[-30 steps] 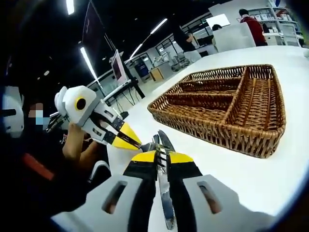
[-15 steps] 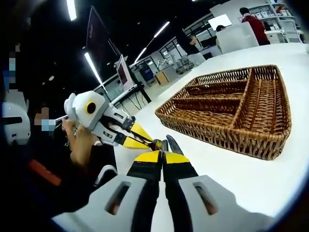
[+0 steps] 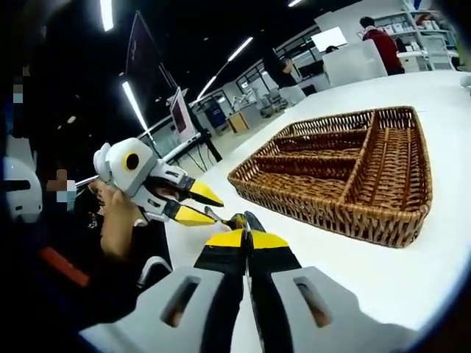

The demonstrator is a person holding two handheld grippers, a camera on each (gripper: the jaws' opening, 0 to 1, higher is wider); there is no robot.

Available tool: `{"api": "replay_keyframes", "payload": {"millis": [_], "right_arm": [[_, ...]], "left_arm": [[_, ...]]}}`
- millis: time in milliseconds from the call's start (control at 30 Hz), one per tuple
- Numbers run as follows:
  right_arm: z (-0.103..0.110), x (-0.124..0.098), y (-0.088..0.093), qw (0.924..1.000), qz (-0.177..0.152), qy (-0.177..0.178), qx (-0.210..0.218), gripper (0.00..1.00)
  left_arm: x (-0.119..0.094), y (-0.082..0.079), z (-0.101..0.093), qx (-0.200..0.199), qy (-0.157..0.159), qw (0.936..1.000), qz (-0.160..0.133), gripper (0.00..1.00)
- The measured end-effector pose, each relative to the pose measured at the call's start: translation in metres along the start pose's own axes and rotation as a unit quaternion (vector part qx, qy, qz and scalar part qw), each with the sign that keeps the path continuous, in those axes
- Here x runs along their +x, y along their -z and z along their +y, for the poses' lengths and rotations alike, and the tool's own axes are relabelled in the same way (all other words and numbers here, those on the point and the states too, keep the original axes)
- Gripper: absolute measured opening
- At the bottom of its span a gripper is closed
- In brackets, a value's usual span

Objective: Arrange the knives, forks, and spoons in their matching storage slots by inserting each utensil handle-first until every utensil is classified and aligned in the correct compartment

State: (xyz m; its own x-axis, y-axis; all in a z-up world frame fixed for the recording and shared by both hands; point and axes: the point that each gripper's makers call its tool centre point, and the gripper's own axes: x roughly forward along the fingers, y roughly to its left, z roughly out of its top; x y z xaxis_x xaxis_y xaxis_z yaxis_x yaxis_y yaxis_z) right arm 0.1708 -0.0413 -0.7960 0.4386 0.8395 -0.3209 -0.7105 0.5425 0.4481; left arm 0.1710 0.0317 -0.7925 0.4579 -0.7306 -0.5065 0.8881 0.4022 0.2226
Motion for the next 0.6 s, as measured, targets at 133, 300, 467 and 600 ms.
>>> {"api": "replay_keyframes", "payload": {"millis": [133,300,467,600], "right_arm": [[-0.002,-0.003,-0.006,0.9999,-0.013,0.004,0.007,0.00],[-0.005,-0.005,-0.013,0.9996,-0.023,0.013,0.004,0.00],[-0.008,-0.007,-0.022,0.9991,-0.036,0.022,0.002,0.00],[-0.008,-0.010,-0.029,0.9986,-0.046,0.027,-0.002,0.00]], "left_arm": [[-0.003,0.004,0.005,-0.030,-0.012,0.9995,-0.003,0.19],[-0.007,0.012,0.008,-0.059,-0.027,0.9978,-0.007,0.29],[-0.009,0.015,0.009,-0.079,-0.043,0.9958,-0.018,0.36],[-0.012,0.024,0.017,-0.099,-0.070,0.9925,-0.017,0.45]]}}
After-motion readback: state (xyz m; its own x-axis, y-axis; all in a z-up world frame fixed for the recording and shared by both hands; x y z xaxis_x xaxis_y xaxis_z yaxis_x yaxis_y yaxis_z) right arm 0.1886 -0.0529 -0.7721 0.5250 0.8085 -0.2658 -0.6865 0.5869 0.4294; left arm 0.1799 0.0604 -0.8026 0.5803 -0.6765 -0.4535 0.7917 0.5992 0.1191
